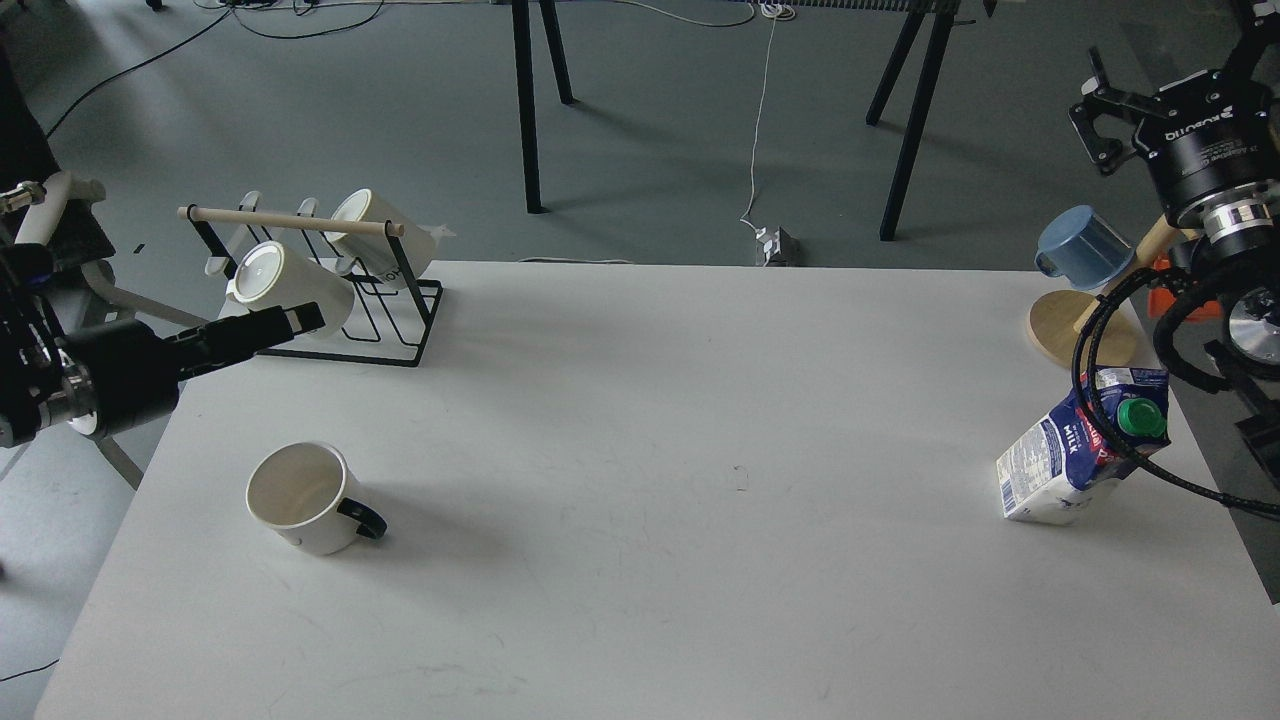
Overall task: Place cup and milk with both arms
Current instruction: 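Reach the left gripper down to the white mug's rim, then grasp the white mug with the left gripper and lift it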
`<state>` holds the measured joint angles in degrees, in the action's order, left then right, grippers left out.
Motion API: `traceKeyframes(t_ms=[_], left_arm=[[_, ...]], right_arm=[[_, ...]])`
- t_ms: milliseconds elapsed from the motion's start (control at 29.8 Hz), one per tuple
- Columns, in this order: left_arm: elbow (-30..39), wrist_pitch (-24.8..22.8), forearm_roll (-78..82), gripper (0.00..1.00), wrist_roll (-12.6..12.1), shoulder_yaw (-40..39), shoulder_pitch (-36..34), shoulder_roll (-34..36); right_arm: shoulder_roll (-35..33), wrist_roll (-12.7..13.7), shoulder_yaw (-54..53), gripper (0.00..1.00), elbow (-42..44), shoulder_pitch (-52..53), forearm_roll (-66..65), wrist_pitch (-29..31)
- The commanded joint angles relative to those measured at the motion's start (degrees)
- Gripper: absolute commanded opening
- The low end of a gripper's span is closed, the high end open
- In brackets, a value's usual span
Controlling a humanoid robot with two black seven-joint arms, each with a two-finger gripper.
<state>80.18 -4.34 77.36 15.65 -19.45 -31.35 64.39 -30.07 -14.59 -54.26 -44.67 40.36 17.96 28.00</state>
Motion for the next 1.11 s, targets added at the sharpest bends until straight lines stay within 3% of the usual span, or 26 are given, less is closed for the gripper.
traceKeyframes(t_ms=[0, 101, 268, 670, 771, 972, 1072], left_arm=[[-2.40, 7.05, 14.02, 0.93, 0.87, 2.04, 4.89, -0.49], [-4.07, 10.66, 18.87, 0.90, 0.87, 2.13, 7.70, -0.49], [-6.79, 12.78, 22.13, 0.69, 1.40, 2.83, 8.94, -0.67], [-14.00, 12.78, 22.58, 0.67, 1.23, 3.45, 9.21, -7.43], [-14.18, 12.69, 22.58, 0.53, 1.05, 3.54, 9.29, -7.79], [-16.28, 12.78, 22.58, 0.50, 1.58, 3.63, 9.29, -7.88], [-16.82, 12.78, 22.66, 0.32, 1.84, 4.15, 9.30, -8.05]], right_arm=[[-0.16, -0.09, -0.76, 0.99, 0.11, -0.19, -0.03, 0.00], [0.01, -0.26, -0.76, 0.99, 0.02, -0.54, -0.03, 0.00], [0.72, -0.79, -0.85, 0.99, -0.24, -1.95, 0.06, 0.00], [0.63, -1.05, -1.38, 0.99, -0.24, -2.39, -0.03, 0.00], [0.63, -1.05, -1.37, 0.99, -0.24, -2.48, -0.03, 0.00], [0.63, -1.05, -1.46, 0.99, -0.24, -2.48, -0.03, 0.00], [0.72, -1.05, -1.38, 0.99, -0.24, -2.57, -0.03, 0.00]])
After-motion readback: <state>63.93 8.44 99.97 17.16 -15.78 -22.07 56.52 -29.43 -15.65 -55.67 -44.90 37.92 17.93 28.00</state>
